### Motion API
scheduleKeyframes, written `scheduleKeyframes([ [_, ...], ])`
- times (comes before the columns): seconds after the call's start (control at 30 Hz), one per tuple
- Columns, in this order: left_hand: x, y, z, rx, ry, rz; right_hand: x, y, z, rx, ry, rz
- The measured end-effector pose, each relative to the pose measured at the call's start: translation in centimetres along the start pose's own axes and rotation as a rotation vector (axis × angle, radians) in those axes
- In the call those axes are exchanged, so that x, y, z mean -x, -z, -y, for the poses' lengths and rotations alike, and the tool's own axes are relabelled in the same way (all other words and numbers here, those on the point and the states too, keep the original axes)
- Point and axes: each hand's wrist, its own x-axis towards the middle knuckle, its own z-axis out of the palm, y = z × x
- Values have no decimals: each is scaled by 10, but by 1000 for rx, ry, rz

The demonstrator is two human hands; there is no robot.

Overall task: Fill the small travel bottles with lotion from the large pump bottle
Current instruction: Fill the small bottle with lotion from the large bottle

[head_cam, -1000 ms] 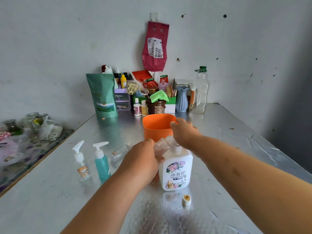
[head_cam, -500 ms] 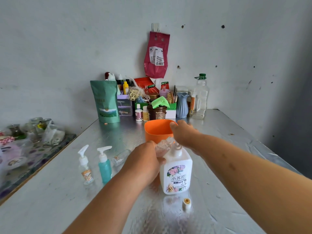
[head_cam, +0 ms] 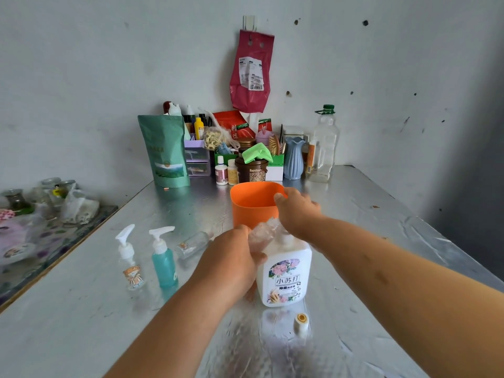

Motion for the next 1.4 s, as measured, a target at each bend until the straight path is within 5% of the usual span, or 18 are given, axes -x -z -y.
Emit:
scheduleKeyframes([
  [0.8, -4, 2, -1, 6, -11, -4, -8, -4, -2, -176, -71, -24],
  [1.4, 0, 11, -7, 30, -7, 16, 13, 22, 5, -11, -9, 18],
])
